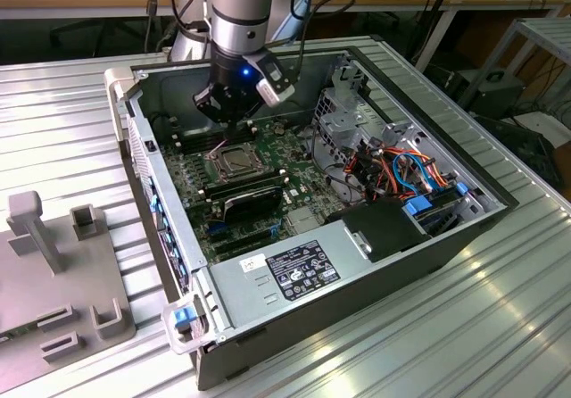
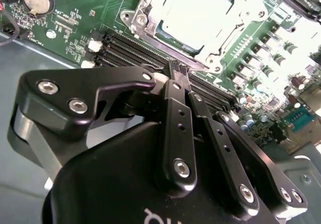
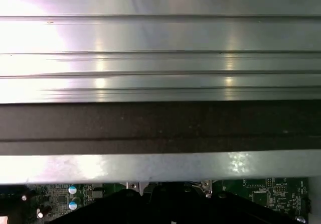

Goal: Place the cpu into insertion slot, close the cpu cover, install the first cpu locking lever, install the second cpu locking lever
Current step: 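Install the first cpu locking lever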

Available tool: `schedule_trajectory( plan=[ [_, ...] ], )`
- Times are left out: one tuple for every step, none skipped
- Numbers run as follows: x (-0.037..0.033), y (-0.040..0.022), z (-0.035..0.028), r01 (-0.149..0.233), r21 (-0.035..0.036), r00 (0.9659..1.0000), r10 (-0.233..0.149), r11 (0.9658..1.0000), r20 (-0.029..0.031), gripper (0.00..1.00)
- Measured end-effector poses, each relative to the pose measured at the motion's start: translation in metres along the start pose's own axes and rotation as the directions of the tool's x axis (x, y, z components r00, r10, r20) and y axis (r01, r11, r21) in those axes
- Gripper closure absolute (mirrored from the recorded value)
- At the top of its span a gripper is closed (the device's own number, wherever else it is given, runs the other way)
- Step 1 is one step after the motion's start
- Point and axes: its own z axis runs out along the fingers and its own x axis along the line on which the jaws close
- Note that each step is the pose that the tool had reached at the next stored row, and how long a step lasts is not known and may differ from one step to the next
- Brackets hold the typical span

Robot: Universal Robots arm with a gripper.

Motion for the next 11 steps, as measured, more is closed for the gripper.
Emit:
schedule_trajectory(
  plan=[
    [-0.0005, 0.0, 0.0016, 0.0, -0.0001, 1.0, 0.0, 1.0, 0.0001, 0.89],
    [-0.0009, 0.0, 0.0025, 0.0, -0.0002, 1.0, 0.0, 1.0, 0.0001, 0.89],
    [-0.0014, 0.0, 0.0032, 0.001, -0.0001, 1.0, -0.001, 1.0, 0.0, 0.89],
    [-0.0019, -0.0001, 0.004, 0.001, -0.0001, 1.0, -0.001, 1.0, 0.0, 0.89],
    [-0.0022, -0.0004, 0.0048, 0.001, 0.0, 1.0, -0.001, 1.0, -0.0001, 0.89],
    [-0.0023, -0.0008, 0.0052, 0.002, 0.0001, 1.0, -0.002, 1.0, -0.0003, 0.89],
    [-0.0024, -0.0013, 0.0057, 0.002, 0.0001, 1.0, -0.002, 1.0, -0.0005, 0.89],
    [-0.0026, -0.0015, 0.0063, 0.002, -0.0001, 1.0, -0.002, 1.0, -0.0004, 0.89],
    [-0.0029, -0.0018, 0.0075, 0.002, -0.0003, 1.0, -0.002, 1.0, -0.0005, 0.89],
    [-0.0032, -0.0019, 0.0085, 0.002, -0.0001, 1.0, -0.002, 1.0, -0.0006, 0.89],
    [-0.0036, -0.0019, 0.0092, 0.002, -0.0001, 1.0, -0.002, 1.0, -0.0006, 0.89]
  ],
)
